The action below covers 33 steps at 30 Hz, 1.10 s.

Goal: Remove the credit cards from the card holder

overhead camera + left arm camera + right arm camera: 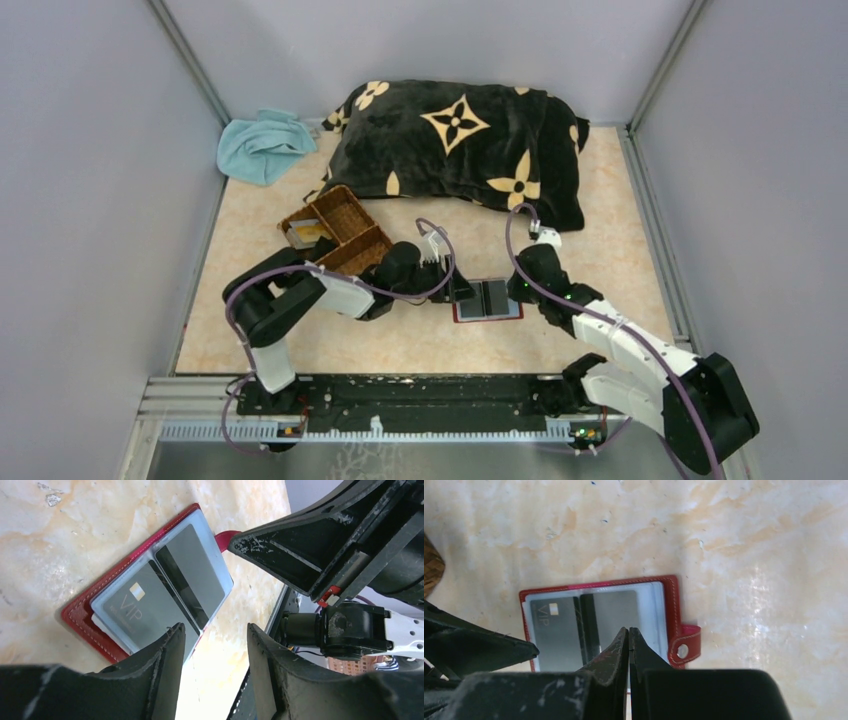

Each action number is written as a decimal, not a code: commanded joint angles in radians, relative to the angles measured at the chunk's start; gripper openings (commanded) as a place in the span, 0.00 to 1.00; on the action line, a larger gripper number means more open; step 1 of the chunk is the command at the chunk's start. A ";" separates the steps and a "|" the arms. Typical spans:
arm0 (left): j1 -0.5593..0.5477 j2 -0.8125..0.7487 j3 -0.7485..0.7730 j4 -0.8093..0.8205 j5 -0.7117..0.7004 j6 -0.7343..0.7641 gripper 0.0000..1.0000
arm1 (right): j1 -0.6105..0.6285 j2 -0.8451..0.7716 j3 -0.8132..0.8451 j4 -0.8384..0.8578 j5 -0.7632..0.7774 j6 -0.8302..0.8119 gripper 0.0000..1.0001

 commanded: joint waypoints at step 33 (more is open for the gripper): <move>-0.029 0.188 0.059 0.102 -0.011 -0.065 0.23 | -0.028 -0.019 -0.174 0.095 -0.110 0.061 0.00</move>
